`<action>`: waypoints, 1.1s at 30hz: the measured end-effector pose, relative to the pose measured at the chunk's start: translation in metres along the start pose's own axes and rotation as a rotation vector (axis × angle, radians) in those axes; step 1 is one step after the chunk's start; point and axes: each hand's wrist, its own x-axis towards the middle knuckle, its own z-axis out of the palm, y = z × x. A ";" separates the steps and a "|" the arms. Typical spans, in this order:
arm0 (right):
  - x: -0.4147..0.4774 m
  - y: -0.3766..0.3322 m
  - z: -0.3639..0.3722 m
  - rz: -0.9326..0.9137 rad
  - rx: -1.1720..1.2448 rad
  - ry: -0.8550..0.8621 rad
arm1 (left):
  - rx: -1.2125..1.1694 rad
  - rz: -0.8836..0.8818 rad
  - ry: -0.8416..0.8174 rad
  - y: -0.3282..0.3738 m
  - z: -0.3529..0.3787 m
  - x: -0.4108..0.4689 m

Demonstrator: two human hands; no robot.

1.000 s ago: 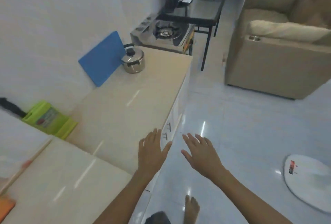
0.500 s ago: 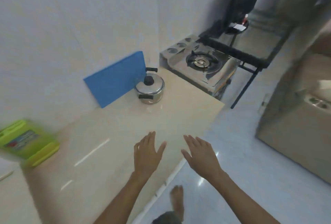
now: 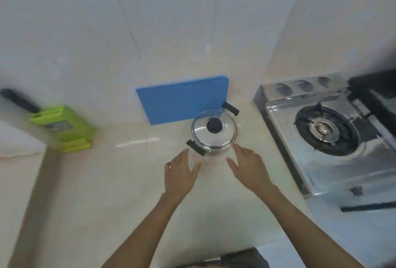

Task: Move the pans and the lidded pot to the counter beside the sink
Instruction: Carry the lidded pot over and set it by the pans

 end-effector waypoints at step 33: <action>0.170 0.101 0.039 0.171 0.618 -0.210 | -0.775 -0.859 0.199 0.053 0.044 0.014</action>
